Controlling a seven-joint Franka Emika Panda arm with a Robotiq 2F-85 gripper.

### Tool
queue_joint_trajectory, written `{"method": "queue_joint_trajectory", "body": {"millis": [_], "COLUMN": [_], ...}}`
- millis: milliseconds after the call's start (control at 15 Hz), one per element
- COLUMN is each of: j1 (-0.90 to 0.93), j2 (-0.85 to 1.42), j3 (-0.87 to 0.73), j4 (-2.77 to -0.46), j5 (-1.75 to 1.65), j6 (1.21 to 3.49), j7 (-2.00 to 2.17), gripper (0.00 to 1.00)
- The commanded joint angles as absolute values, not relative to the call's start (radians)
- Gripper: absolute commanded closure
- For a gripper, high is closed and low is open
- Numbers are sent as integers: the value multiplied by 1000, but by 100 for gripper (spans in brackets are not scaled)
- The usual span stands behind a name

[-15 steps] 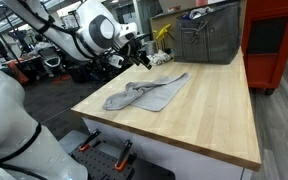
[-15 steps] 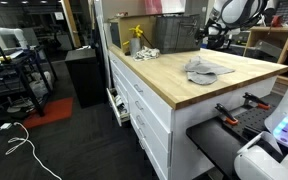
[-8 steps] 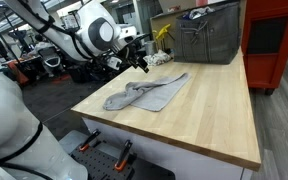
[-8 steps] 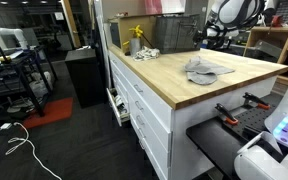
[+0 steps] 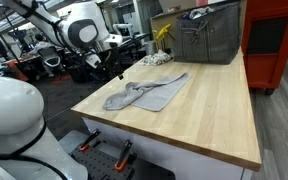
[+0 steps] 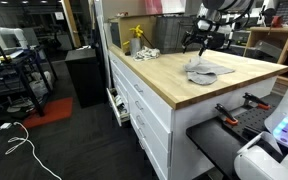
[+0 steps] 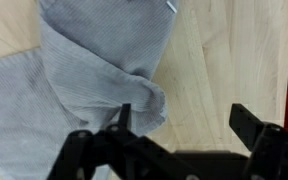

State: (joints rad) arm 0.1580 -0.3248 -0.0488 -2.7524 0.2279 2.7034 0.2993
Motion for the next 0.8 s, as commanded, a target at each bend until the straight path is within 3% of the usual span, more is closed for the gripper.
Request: {"method": "queue_joint_trajectory", "body": {"millis": [0,733], "j1": [46,0], "j2": [-396,-278], "j3": [-27,139], "j4": [-2718,-2511], "j5": [198,96], "j6": [2551,2412], "j7": [308,442], "gripper": [0,0]}}
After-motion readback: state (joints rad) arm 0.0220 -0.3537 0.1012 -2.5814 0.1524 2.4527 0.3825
